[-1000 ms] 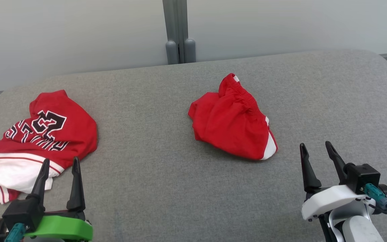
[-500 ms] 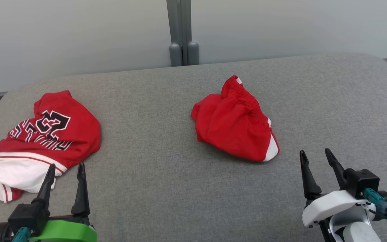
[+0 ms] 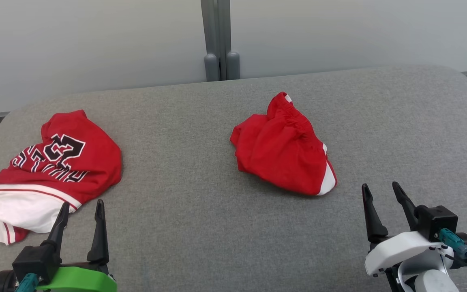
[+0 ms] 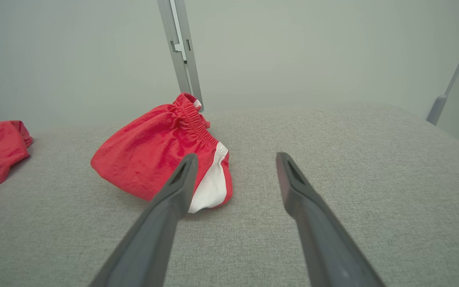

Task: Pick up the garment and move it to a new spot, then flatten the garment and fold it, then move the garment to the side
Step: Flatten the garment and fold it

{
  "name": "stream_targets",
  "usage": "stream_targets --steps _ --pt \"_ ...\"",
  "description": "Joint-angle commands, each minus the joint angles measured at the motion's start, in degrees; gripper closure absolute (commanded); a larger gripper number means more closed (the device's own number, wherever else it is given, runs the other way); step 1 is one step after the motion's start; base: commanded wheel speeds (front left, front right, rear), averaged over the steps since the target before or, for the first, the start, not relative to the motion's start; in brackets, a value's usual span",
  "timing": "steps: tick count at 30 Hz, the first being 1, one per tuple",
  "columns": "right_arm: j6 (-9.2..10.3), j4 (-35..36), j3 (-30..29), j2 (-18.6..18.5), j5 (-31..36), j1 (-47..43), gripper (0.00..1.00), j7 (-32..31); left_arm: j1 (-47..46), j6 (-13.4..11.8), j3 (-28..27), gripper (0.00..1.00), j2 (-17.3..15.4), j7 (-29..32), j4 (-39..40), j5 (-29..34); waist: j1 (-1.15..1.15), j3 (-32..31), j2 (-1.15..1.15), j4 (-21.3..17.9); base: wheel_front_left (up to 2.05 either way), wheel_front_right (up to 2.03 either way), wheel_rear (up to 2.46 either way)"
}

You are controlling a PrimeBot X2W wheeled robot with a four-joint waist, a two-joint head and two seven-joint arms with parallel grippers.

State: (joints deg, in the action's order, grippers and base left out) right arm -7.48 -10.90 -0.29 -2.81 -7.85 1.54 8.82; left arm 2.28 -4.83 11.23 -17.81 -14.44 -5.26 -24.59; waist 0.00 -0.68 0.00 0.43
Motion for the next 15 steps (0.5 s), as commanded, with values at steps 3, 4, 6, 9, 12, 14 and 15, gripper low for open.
stream_targets --steps 3,4,6,9,12,14,15 --pt "-0.02 0.2 -0.1 -0.1 0.1 -0.7 0.00 -0.2 0.1 0.2 0.0 0.00 -0.5 0.1 0.1 -0.4 0.00 0.0 0.00 0.2 0.00 0.00 0.00" --pt "-0.02 0.2 -0.1 -0.1 0.1 -0.7 0.00 -0.3 0.0 0.1 0.1 0.00 -0.5 0.1 0.2 -0.4 0.00 0.0 0.00 0.2 0.00 0.00 0.00" --pt "-0.02 0.0 -0.2 -0.1 0.1 -0.7 0.00 -0.3 0.0 0.0 0.1 0.00 -0.6 0.1 0.3 -0.5 0.00 -0.1 0.00 0.3 0.00 0.00 0.00" --pt "-0.02 -0.4 -0.1 -0.1 0.1 -0.6 0.00 -0.3 0.1 -0.2 0.1 0.00 -0.7 0.2 0.4 -0.5 0.00 0.0 0.00 0.3 0.00 0.00 0.00" --pt "-0.02 -1.0 0.0 -0.1 0.2 0.5 0.00 -0.3 0.1 -0.3 0.2 0.00 -0.7 0.3 0.5 -0.7 0.00 0.1 0.00 0.4 0.00 0.00 0.00" --pt "-0.02 -1.4 0.2 -0.1 0.6 1.7 0.00 -0.3 0.0 -0.4 0.2 0.00 -0.7 0.3 0.5 -0.7 0.00 0.2 0.00 0.5 0.00 0.00 0.00" --pt "-0.02 -1.6 0.4 -0.1 0.8 2.4 0.00 -0.3 -0.1 -0.4 0.2 0.00 -0.7 0.3 0.5 -0.7 0.00 0.3 0.00 0.5 0.00 0.00 0.00"
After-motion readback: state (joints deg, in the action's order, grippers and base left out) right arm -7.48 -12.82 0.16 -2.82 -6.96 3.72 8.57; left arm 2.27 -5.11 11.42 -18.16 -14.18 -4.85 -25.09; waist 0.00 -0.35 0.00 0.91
